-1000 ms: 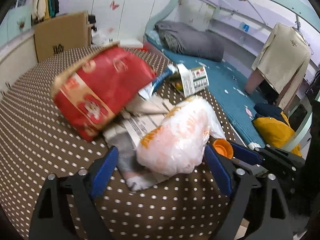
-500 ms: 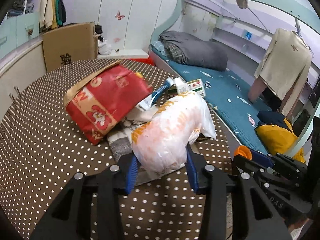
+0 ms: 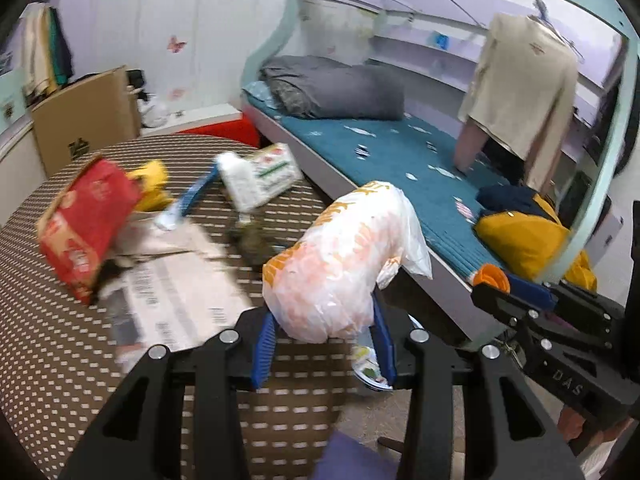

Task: Collect trash
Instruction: 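Carry the white plastic bag and orange lid to the wastebasket with both tools, then open the left tool to drop the white bag while the right tool drops the orange lid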

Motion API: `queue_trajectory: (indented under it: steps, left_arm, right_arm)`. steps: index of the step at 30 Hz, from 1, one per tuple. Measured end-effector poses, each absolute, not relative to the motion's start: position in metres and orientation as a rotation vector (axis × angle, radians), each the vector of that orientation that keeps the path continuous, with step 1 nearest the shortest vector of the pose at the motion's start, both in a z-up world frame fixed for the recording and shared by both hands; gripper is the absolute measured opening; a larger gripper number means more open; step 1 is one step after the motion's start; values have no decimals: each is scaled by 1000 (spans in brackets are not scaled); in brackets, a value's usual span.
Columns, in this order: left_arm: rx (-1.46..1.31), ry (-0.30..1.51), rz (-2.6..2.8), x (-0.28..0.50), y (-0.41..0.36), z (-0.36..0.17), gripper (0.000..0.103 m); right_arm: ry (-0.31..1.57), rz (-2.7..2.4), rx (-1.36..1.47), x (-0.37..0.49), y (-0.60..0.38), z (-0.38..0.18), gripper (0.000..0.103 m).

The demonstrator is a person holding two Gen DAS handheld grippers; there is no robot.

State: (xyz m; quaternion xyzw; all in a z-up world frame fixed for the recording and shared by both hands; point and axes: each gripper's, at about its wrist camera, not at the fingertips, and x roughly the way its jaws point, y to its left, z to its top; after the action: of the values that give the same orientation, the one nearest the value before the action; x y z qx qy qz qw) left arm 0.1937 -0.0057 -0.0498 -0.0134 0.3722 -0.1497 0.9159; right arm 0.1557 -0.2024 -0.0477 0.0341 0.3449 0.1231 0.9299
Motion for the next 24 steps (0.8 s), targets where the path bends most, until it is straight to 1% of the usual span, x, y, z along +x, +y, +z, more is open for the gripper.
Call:
queue_trajectory:
  steps: [13, 24]
  left_arm:
    - [104, 829, -481, 199, -108, -74, 42]
    - [221, 966, -596, 216, -190, -127, 42]
  right_arm:
    - [731, 72, 170, 149, -287, -66, 30]
    - [833, -70, 244, 147, -351, -110, 30]
